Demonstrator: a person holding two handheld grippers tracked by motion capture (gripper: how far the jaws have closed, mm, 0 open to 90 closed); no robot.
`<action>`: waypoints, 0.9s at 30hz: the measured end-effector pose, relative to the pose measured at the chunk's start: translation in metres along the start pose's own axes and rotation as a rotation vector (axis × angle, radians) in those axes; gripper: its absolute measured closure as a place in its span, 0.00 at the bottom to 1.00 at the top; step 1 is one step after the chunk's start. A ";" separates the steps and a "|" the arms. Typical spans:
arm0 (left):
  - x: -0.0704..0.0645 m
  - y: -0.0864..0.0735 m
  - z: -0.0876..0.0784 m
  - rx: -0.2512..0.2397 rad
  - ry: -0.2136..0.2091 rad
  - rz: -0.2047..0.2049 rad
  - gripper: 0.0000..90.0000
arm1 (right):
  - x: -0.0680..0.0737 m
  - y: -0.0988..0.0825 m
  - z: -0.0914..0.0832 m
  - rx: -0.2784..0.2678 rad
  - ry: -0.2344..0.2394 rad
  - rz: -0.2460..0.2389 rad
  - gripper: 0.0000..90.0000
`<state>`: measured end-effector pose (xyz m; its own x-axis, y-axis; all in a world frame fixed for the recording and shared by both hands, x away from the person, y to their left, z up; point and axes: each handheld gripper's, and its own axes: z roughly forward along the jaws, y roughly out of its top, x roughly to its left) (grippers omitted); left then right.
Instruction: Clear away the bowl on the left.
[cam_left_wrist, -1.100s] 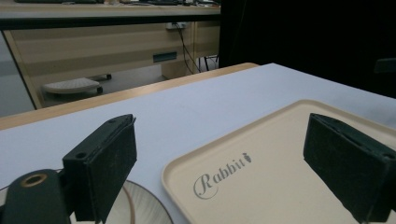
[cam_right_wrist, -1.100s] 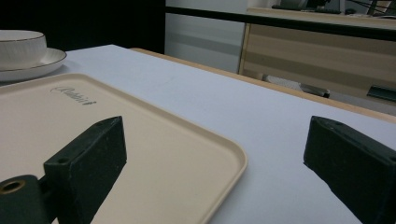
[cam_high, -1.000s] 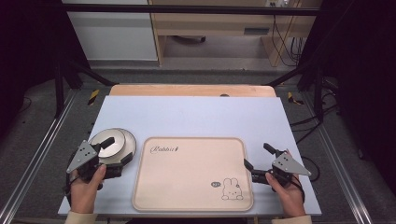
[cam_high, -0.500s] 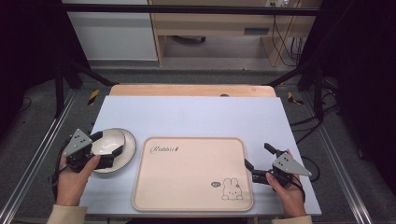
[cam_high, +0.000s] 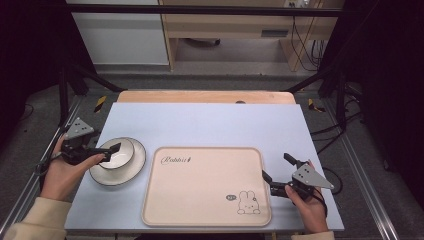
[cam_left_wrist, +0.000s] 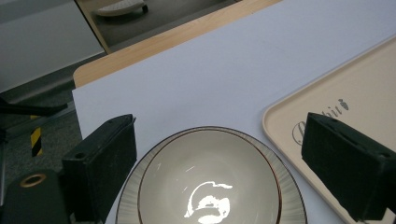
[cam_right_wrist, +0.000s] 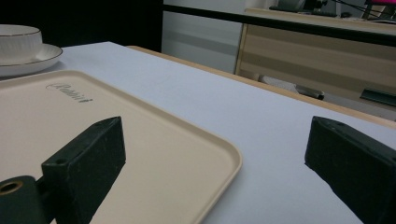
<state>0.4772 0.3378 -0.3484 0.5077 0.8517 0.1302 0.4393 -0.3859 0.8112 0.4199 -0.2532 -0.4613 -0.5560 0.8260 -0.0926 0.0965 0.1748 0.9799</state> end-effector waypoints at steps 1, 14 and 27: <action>0.001 0.001 0.000 0.003 0.013 0.003 0.12 | 0.000 0.000 0.000 0.001 0.001 -0.003 0.06; 0.032 -0.018 0.023 0.117 0.030 -0.119 0.29 | 0.000 0.000 0.000 0.005 0.010 -0.006 0.07; 0.046 -0.041 0.040 0.229 0.027 -0.204 0.47 | 0.000 0.000 0.000 0.007 0.010 -0.001 0.07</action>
<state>0.5124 0.3784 -0.3986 0.3731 0.9278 -0.0049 0.6873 -0.2728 0.6732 0.4200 -0.2529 -0.4609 -0.5640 0.8206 -0.0921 0.1015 0.1796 0.9785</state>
